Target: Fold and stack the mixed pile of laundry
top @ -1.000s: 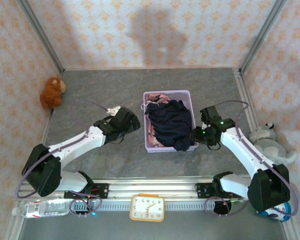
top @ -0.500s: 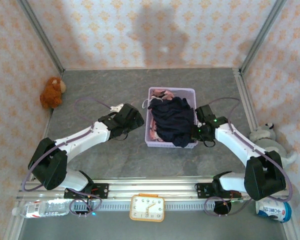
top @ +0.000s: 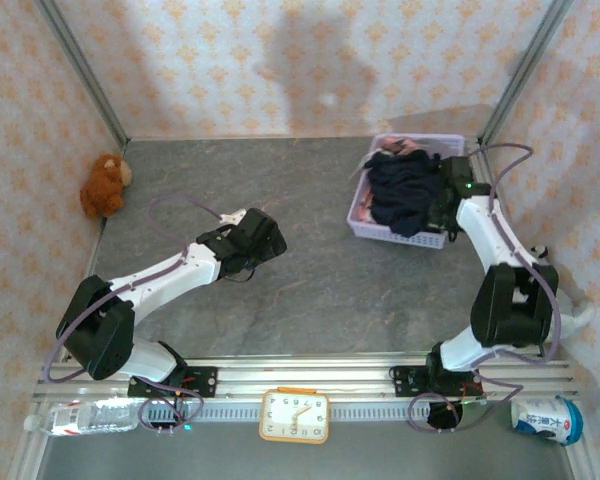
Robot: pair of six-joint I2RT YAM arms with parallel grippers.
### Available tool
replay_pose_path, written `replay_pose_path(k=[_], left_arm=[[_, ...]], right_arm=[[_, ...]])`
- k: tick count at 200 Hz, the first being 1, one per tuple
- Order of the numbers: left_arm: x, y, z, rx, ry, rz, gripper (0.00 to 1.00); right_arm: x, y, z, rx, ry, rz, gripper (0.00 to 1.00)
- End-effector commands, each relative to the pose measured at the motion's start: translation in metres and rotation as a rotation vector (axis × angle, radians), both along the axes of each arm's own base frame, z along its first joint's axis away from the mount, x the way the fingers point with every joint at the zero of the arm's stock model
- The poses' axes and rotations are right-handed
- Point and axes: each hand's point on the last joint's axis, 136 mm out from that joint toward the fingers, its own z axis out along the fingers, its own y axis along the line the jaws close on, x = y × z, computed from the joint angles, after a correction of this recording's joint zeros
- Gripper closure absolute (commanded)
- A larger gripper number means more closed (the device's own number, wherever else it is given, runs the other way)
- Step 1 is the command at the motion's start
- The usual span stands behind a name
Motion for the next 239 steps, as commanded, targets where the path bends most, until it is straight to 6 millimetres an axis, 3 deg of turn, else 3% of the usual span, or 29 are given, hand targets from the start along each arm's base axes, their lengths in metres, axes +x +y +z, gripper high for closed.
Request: replay_pose_path(k=[1,22,35,47,62,82,105,142,161,190,195,203,219,239], left_arm=[[0.002,-0.003,0.007,0.016,0.005,-0.009,0.0],[0.004,-0.004,0.01,0.031,0.01,-0.028,0.0],[0.004,-0.004,0.012,0.039,0.012,-0.036,0.0],[0.003,-0.003,0.014,0.041,0.011,-0.038,0.0],[0.002,-0.002,0.014,0.037,0.009,-0.037,0.0],[0.001,-0.001,0.014,0.039,0.008,-0.036,0.0],[0.001,-0.002,0.015,0.04,0.007,-0.04,0.0],[0.006,-0.002,0.014,0.073,0.016,-0.064,0.0],[0.012,-0.003,0.014,0.09,0.026,-0.083,0.0],[0.02,-0.007,0.012,0.083,0.042,-0.1,0.0],[0.022,-0.008,0.012,0.082,0.045,-0.102,0.0],[0.024,-0.009,0.011,0.079,0.049,-0.103,0.0],[0.026,-0.011,0.009,0.074,0.058,-0.103,0.0],[0.028,-0.012,0.01,0.061,0.058,-0.097,0.0]], right_arm=[[0.026,-0.041,0.01,-0.077,-0.033,-0.101,1.0],[0.045,-0.056,-0.003,-0.024,0.006,-0.148,1.0],[0.053,-0.056,-0.007,0.023,0.034,-0.162,0.8],[0.058,-0.053,-0.001,0.05,0.023,-0.166,0.55],[0.061,-0.053,0.017,0.059,-0.034,-0.189,0.42],[0.067,-0.042,0.04,0.122,-0.118,-0.181,0.38],[0.084,-0.014,0.047,0.217,-0.171,-0.13,0.35],[0.116,0.016,0.02,0.264,-0.117,-0.107,0.29],[0.128,0.018,0.0,0.264,-0.09,-0.145,0.27],[0.137,0.01,-0.022,0.237,-0.034,-0.2,0.35],[0.138,0.009,-0.023,0.231,-0.03,-0.203,0.41],[0.139,0.007,-0.022,0.219,-0.026,-0.208,0.58],[0.14,0.003,-0.008,0.192,-0.057,-0.211,1.0],[0.143,0.002,0.031,0.194,-0.155,-0.193,1.0]])
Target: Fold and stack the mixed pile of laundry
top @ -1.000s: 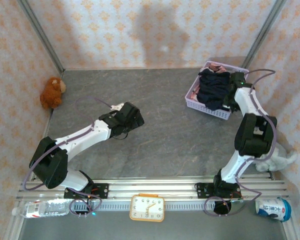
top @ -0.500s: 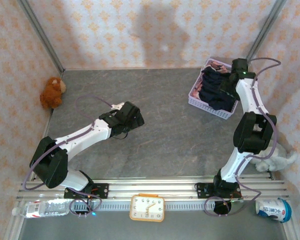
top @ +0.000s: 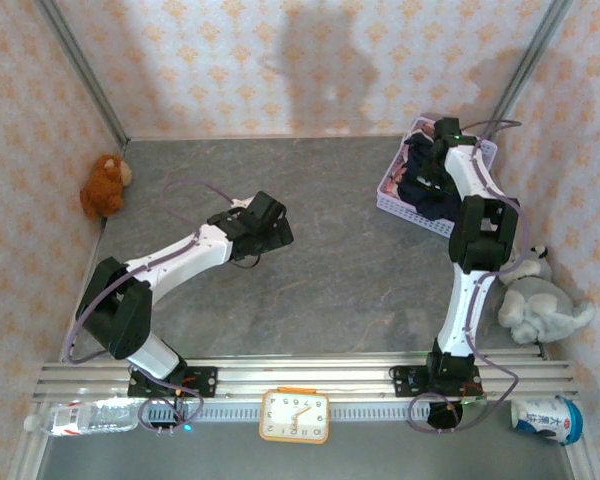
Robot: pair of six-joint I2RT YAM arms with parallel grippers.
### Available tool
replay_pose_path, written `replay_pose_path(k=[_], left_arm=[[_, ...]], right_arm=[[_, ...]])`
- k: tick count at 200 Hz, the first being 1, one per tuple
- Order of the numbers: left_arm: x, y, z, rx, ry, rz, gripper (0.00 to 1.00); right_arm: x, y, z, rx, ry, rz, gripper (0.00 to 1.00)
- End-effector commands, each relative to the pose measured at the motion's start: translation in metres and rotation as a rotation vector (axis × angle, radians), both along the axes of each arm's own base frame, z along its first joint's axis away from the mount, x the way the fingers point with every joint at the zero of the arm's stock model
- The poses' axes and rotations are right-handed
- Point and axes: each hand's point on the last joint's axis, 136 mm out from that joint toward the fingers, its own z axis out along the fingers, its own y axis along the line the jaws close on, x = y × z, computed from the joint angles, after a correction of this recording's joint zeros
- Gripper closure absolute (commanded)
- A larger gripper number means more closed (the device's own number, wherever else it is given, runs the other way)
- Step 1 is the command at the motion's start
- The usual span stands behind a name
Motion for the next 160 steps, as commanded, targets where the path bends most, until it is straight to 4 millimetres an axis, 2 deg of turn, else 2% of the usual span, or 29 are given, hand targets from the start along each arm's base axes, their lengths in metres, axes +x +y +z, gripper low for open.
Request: replay_pose_path(k=[1,29,45,75,100,127,160], left_arm=[[0.002,0.001,0.004,0.001,0.015,-0.009,0.0],[0.005,0.003,0.005,-0.033,0.016,0.016,0.0],[0.007,0.003,0.006,-0.059,0.011,0.027,0.0],[0.01,0.01,0.014,-0.086,-0.006,0.054,0.0],[0.012,0.021,0.025,-0.099,-0.033,0.088,0.0],[0.012,0.036,0.029,-0.105,-0.041,0.134,0.0],[0.006,0.053,0.033,-0.083,-0.049,0.194,0.0]], right_arm=[[0.001,-0.011,0.069,-0.053,-0.134,-0.03,1.0],[0.001,0.002,0.143,-0.004,-0.312,0.012,1.0],[-0.002,0.015,0.189,0.052,-0.421,0.057,1.0],[-0.016,0.057,0.275,0.228,-0.62,0.183,1.0],[-0.041,0.099,0.337,0.368,-0.749,0.304,1.0],[-0.073,0.153,0.383,0.499,-0.837,0.453,1.0],[-0.12,0.236,0.421,0.644,-0.889,0.678,1.0]])
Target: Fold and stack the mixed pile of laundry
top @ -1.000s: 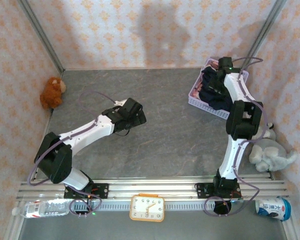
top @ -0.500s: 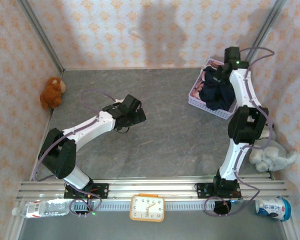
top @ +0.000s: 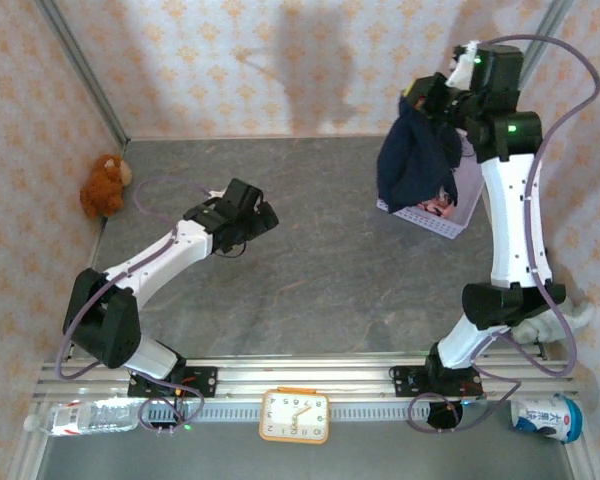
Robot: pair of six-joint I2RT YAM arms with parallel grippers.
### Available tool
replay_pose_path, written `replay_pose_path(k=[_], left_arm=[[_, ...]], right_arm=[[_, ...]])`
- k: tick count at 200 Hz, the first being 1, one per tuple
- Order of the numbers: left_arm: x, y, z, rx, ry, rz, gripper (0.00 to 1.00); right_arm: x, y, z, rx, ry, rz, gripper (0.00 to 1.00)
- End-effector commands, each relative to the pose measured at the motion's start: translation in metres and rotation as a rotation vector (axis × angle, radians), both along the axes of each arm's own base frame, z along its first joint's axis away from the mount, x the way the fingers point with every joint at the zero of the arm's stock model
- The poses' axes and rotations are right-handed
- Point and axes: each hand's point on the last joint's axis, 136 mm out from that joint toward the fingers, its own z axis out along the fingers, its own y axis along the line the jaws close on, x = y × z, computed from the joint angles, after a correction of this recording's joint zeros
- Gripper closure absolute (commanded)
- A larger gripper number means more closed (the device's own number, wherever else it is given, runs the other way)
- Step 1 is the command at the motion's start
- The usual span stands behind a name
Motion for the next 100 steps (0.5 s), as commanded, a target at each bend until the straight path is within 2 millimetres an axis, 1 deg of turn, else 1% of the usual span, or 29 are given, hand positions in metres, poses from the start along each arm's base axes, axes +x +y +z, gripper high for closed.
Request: replay_pose_path(k=[1,12,24,30,38,50,58,74,80,88,100], left_arm=[[-0.01,0.019,0.004,0.029,0.003,0.068,0.0],[-0.013,0.026,0.005,0.034,0.002,0.094,0.0],[-0.018,0.032,0.006,0.036,-0.004,0.12,0.0],[-0.019,0.035,0.006,0.037,-0.01,0.131,0.0],[-0.023,0.04,0.006,0.04,-0.015,0.148,0.0],[-0.029,0.045,0.005,0.041,-0.019,0.167,0.0],[-0.032,0.047,0.005,0.039,-0.025,0.175,0.0],[-0.039,0.05,0.002,0.033,-0.023,0.188,0.0],[-0.042,0.052,0.0,0.033,-0.019,0.192,0.0],[-0.046,0.054,-0.003,0.03,-0.014,0.198,0.0],[-0.052,0.055,-0.008,0.028,-0.004,0.201,0.0]], right_arm=[[-0.043,0.065,0.053,0.103,-0.133,0.233,1.0],[-0.057,0.09,0.059,0.131,-0.142,0.306,1.0],[-0.069,0.114,0.06,0.153,-0.138,0.385,1.0],[-0.072,0.123,0.054,0.151,-0.125,0.407,1.0],[-0.072,0.133,0.04,0.139,-0.096,0.42,1.0],[-0.063,0.139,0.008,0.133,-0.018,0.403,1.0],[-0.057,0.143,-0.018,0.125,0.034,0.401,1.0],[-0.039,0.136,-0.082,0.056,0.147,0.307,1.0],[-0.034,0.132,-0.108,0.019,0.182,0.277,0.92],[-0.028,0.124,-0.138,-0.034,0.222,0.229,0.74],[-0.023,0.109,-0.18,-0.127,0.28,0.163,0.64]])
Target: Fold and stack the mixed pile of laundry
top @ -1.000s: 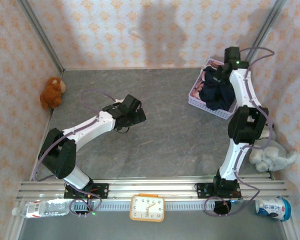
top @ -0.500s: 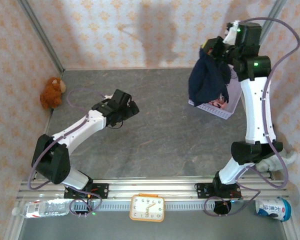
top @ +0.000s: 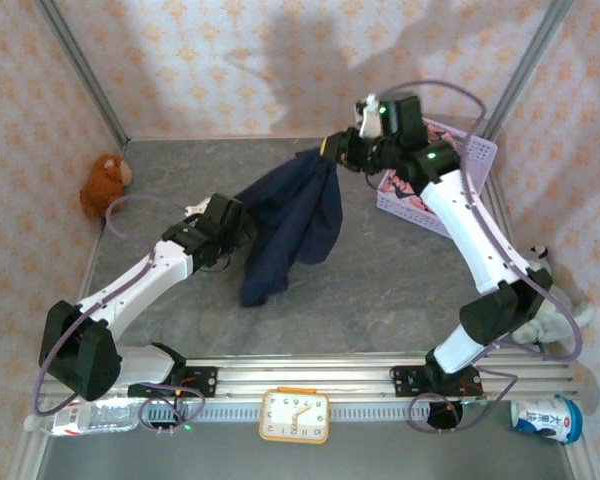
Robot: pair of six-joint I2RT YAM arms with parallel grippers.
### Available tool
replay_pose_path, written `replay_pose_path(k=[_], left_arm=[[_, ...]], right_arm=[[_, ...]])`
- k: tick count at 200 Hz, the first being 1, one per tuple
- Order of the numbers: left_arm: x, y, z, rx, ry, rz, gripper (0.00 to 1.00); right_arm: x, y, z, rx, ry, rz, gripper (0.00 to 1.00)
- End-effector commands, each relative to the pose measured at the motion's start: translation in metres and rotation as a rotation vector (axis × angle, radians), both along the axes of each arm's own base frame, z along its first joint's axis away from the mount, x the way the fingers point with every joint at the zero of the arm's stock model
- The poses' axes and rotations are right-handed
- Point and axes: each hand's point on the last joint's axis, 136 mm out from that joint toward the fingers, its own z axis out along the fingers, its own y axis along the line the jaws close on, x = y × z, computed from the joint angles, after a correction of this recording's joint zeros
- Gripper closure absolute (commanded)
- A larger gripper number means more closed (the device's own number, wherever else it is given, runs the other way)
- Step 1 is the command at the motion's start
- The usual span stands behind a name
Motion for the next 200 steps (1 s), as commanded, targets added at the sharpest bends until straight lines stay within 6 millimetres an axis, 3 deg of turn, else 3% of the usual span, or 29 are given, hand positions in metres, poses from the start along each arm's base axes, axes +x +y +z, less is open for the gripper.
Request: replay_pose_path(k=[1,17,37,69,100,130,151,176,188,200], left_arm=[[-0.014,0.015,-0.009,0.023,0.02,0.06,0.0],[-0.022,0.016,-0.018,0.028,0.038,0.057,0.0],[-0.032,0.021,-0.029,0.044,0.069,0.059,0.0],[-0.04,0.036,-0.039,0.097,0.077,0.094,0.0],[-0.041,0.047,-0.054,0.13,0.122,0.114,0.0],[-0.03,0.048,-0.067,0.155,0.146,0.106,0.04],[-0.022,0.053,-0.082,0.168,0.172,0.131,0.17],[-0.009,0.044,-0.097,0.146,0.202,0.108,0.31],[-0.002,0.038,-0.098,0.139,0.21,0.086,0.45],[0.003,0.036,-0.095,0.142,0.207,0.073,0.68]], right_arm=[[0.022,-0.028,-0.062,-0.17,0.02,-0.135,0.63],[0.021,-0.049,-0.105,-0.308,0.073,-0.2,0.53],[0.004,-0.057,-0.136,-0.369,0.144,-0.182,0.49],[-0.044,-0.045,-0.181,-0.414,0.214,-0.053,0.46],[-0.099,-0.018,-0.23,-0.42,0.307,0.125,0.46],[-0.129,0.002,-0.264,-0.457,0.34,0.247,0.46],[-0.133,-0.002,-0.288,-0.521,0.37,0.267,0.46],[-0.131,-0.008,-0.312,-0.583,0.399,0.265,0.51],[-0.127,-0.011,-0.318,-0.614,0.401,0.249,0.63],[-0.121,-0.016,-0.319,-0.644,0.387,0.225,0.77]])
